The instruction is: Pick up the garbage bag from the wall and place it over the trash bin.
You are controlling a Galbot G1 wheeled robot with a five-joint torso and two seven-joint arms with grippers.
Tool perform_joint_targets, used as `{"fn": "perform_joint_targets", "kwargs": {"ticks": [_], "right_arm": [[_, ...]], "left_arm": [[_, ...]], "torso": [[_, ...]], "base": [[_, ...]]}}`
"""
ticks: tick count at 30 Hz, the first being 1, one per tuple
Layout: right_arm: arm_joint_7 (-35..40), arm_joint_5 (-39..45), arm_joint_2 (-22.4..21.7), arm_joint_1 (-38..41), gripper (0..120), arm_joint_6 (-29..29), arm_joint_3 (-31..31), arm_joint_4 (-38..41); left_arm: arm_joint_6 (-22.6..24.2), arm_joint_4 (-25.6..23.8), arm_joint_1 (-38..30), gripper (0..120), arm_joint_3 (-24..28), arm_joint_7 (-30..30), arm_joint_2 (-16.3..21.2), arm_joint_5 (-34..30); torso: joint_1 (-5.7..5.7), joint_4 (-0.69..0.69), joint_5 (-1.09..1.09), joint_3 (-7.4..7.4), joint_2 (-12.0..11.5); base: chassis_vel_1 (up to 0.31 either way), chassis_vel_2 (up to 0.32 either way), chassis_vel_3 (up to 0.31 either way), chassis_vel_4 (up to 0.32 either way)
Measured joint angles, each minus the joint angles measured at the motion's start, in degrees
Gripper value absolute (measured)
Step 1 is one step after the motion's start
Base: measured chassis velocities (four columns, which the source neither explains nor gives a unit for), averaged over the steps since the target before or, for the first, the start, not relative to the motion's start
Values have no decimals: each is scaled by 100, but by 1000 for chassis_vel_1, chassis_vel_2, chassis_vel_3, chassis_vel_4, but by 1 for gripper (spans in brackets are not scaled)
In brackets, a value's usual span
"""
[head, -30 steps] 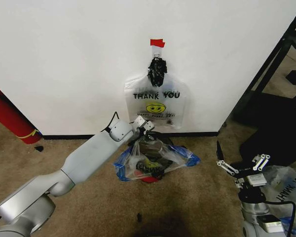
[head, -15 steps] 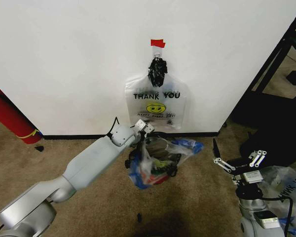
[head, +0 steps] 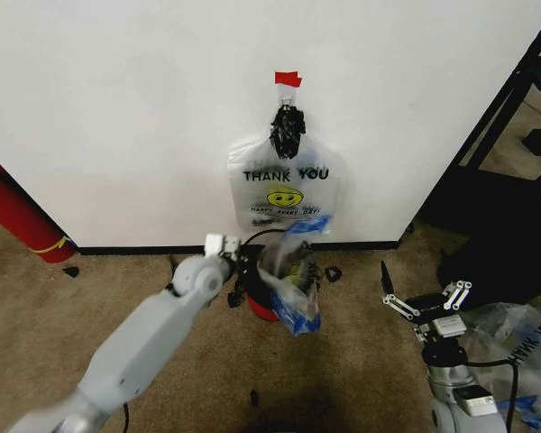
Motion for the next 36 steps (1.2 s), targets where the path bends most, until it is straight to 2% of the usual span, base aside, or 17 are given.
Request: {"fn": "perform_joint_targets", "kwargs": {"ticks": [2, 4, 9, 13, 14, 17, 28, 30, 31, 33, 36], "right_arm": [[-51, -92, 20, 22, 100, 27, 2, 5], [-57, -137, 36, -16, 100, 41, -30, 24], [-55, 222, 64, -182, 100, -105, -289, 232], [-49, 463, 143, -186, 100, -68, -416, 223], [-14, 666, 159, -221, 100, -164, -478, 240], [205, 864, 94, -271, 100, -387, -533, 318], [509, 776, 43, -108, 100, -546, -548, 39], [558, 664, 4, 67, 100, -556, -556, -144], [578, 605, -1, 125, 100, -556, -556, -200], [587, 550, 5, 178, 100, -556, -557, -238], [639, 522, -61, 251, 100, -694, -654, -285]], "left_arm": [[-99, -478, 517, 0, -206, -179, 106, -104], [-170, -847, 864, 0, -319, -335, 162, -107], [-193, -1141, 1110, 0, -324, -414, 296, -42], [-259, -1167, 1220, 0, -369, -413, 181, 157], [-337, -1168, 1347, 0, -457, -414, 21, 306], [-382, -1194, 1485, 0, -495, -432, -99, 419], [-469, -1084, 1525, 0, -423, -553, -307, 627], [-459, -1092, 1498, 6, -417, -582, -220, 581], [-455, -1091, 1503, 9, -416, -583, -195, 573], [-467, -1099, 1508, 12, -425, -580, -197, 574], [-509, -1200, 1546, 25, -426, -639, -179, 530]], "torso": [[0, 3, 0, 0, 0], [0, -3, -1, 1, 0], [0, -4, -1, 1, 0], [0, -2, 0, 1, 0], [0, -2, 0, 1, 0], [0, -1, 0, 1, 0], [0, -4, 0, 1, 0], [1, -4, 1, 2, 0], [2, 1, 0, 4, -1], [2, -2, -1, 3, -1], [2, -4, -1, 3, -1]], "base": [[0, 0, 0, 0], [0, 0, 0, 0], [0, 0, 0, 0], [0, 0, 0, 0], [0, 0, 0, 0], [0, 0, 0, 0], [0, 0, 0, 0], [0, 0, 0, 0], [0, 0, 0, 0], [0, 0, 0, 0], [0, 0, 0, 0]]}}
